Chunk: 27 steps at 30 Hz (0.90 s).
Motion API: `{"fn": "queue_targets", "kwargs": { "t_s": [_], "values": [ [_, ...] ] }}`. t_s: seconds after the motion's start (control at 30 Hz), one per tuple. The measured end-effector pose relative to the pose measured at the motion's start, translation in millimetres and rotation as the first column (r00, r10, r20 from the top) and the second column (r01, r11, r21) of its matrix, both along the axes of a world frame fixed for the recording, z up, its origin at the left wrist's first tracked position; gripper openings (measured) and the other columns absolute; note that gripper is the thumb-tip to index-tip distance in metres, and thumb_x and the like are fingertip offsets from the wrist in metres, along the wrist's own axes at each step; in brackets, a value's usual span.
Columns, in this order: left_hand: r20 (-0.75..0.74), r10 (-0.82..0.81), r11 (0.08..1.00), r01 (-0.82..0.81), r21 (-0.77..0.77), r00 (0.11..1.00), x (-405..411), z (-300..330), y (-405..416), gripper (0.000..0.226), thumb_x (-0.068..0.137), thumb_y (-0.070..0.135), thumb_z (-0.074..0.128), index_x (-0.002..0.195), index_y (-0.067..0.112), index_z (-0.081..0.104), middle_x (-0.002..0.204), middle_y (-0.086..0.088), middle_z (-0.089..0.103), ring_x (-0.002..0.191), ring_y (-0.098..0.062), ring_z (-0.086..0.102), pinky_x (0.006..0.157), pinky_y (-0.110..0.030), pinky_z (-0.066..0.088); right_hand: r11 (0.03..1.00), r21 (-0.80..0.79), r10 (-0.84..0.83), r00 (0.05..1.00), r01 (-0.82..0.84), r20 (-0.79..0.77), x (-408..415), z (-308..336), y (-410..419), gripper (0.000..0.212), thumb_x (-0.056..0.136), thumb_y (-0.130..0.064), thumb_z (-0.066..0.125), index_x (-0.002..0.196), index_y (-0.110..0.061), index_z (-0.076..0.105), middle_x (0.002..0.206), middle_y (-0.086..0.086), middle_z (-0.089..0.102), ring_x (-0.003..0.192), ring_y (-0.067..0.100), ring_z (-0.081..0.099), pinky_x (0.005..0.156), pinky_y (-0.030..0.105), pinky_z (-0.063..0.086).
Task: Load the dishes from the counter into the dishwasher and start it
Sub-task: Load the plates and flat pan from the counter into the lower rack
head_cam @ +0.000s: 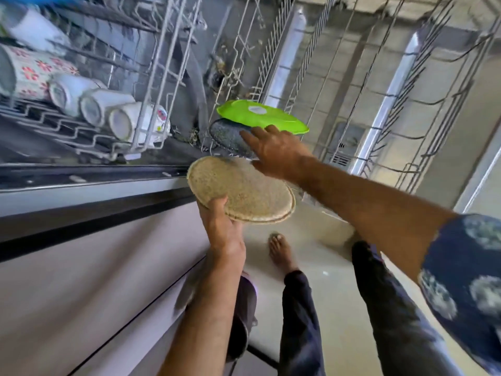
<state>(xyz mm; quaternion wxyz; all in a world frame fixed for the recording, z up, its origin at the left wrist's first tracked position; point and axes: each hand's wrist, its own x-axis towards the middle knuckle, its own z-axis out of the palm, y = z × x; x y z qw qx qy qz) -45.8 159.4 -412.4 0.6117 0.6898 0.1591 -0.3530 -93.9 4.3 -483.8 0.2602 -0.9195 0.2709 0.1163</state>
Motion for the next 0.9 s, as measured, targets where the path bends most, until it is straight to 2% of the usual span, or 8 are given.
{"fn": "queue_targets", "kwargs": {
  "t_s": [0.07,0.17,0.27,0.4,0.5,0.6,0.73,0.9],
  "values": [
    [0.003,0.007,1.0,-0.007,0.008,1.0,7,-9,-7,0.052,0.093,0.002,0.046,0.142,0.02,0.043,0.138,-0.013,0.055,0.122,-0.033,0.057,0.093,-0.059,0.051,0.999,-0.035,-0.023,0.999,0.025,0.046,8,0,-14,0.035,0.099,-0.035,0.043,0.128,-0.019,0.053,0.119,0.012,0.063,0.102,0.035,0.063,0.069,0.04,0.047],
    [0.009,-0.019,1.0,0.019,-0.005,1.0,17,-17,-12,0.055,0.095,0.001,0.046,0.144,0.025,0.041,0.14,-0.011,0.053,0.122,-0.033,0.057,0.087,-0.062,0.055,0.998,-0.053,0.018,0.998,-0.015,0.063,6,0,-36,0.039,0.105,-0.04,0.033,0.115,-0.012,0.059,0.093,0.011,0.066,0.079,0.03,0.064,0.063,0.033,0.045],
    [0.0,-0.005,0.999,0.005,-0.049,1.0,21,-23,-18,0.048,0.095,-0.001,0.046,0.133,0.028,0.044,0.139,-0.012,0.053,0.12,-0.034,0.058,0.078,-0.057,0.059,0.997,-0.006,0.08,0.994,-0.08,0.074,2,0,-48,0.041,0.105,-0.039,0.038,0.122,-0.011,0.061,0.099,0.017,0.068,0.088,0.033,0.067,0.072,0.037,0.05],
    [-0.023,0.019,0.996,-0.021,-0.083,1.0,30,-32,-30,0.048,0.091,0.001,0.052,0.133,0.023,0.044,0.141,-0.016,0.05,0.12,-0.035,0.058,0.069,-0.047,0.061,0.994,0.062,0.085,0.992,-0.091,0.09,0,1,-51,0.039,0.105,-0.037,0.04,0.124,-0.01,0.061,0.103,0.02,0.068,0.092,0.035,0.067,0.079,0.039,0.053],
    [-0.016,0.034,0.996,-0.035,-0.076,0.999,33,-36,-42,0.039,0.093,-0.001,0.048,0.122,0.025,0.048,0.139,-0.016,0.051,0.122,-0.036,0.056,0.069,-0.051,0.061,0.99,0.098,0.095,0.992,-0.103,0.08,-6,0,-56,0.038,0.104,-0.037,0.042,0.124,-0.011,0.061,0.106,0.021,0.068,0.093,0.036,0.067,0.085,0.048,0.055],
    [-0.01,0.041,0.997,-0.042,-0.063,0.999,35,-44,-53,0.038,0.094,-0.005,0.044,0.119,0.025,0.045,0.136,-0.016,0.051,0.12,-0.038,0.056,0.069,-0.053,0.061,0.984,0.142,0.098,0.991,-0.11,0.089,-10,-1,-59,0.038,0.103,-0.039,0.045,0.126,-0.015,0.062,0.107,0.019,0.068,0.092,0.032,0.066,0.087,0.046,0.055],
    [-0.005,0.068,0.998,-0.068,-0.005,0.998,38,-62,-63,0.038,0.093,-0.008,0.042,0.119,0.02,0.043,0.136,-0.017,0.051,0.12,-0.039,0.056,0.079,-0.062,0.056,0.981,0.149,0.109,0.989,-0.123,0.097,-9,-2,-61,0.039,0.102,-0.041,0.046,0.126,-0.015,0.061,0.105,0.017,0.069,0.089,0.029,0.064,0.085,0.04,0.053],
    [0.013,-0.054,0.983,0.051,0.175,0.998,43,-82,-87,0.053,0.096,-0.006,0.043,0.142,0.016,0.032,0.141,-0.015,0.047,0.12,-0.036,0.054,0.093,-0.071,0.047,0.982,0.141,0.115,0.99,-0.126,0.086,-10,-4,-61,0.042,0.101,-0.045,0.046,0.126,-0.015,0.06,0.104,0.018,0.068,0.092,0.031,0.065,0.083,0.039,0.052]
  ]
}}
